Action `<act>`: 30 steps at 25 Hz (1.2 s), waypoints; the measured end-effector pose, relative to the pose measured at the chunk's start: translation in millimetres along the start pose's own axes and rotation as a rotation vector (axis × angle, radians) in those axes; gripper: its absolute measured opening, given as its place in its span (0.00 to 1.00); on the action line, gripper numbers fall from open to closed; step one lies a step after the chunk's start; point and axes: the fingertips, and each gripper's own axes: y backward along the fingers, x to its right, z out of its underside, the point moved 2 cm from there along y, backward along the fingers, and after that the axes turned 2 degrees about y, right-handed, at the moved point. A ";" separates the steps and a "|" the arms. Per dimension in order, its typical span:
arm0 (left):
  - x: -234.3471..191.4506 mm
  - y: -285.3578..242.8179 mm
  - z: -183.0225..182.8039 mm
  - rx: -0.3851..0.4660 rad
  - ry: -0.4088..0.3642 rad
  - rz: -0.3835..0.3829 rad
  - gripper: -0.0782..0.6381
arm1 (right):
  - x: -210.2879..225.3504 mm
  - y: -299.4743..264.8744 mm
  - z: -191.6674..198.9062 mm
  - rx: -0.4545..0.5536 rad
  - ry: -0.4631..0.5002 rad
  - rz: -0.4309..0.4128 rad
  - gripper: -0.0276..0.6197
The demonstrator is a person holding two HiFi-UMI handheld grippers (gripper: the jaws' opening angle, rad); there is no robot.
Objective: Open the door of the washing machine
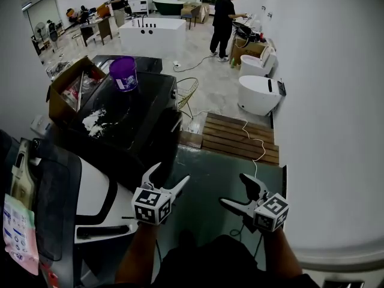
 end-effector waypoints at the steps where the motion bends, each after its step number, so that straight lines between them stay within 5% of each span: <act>1: -2.0 -5.2 -1.8 -0.011 -0.004 -0.001 0.69 | 5.9 -2.3 -1.1 0.005 -0.013 -0.002 0.81; 11: -19.8 -111.0 -24.2 -0.051 -0.039 0.011 0.68 | 116.6 -38.9 -18.9 0.045 -0.085 -0.040 0.80; 21: -41.1 -242.1 -78.4 -0.087 0.008 -0.098 0.67 | 269.0 -91.6 -82.0 0.023 -0.071 -0.157 0.77; 30: -48.6 -325.4 -84.2 -0.102 0.080 -0.157 0.65 | 345.2 -119.0 -91.9 -0.056 -0.024 -0.268 0.76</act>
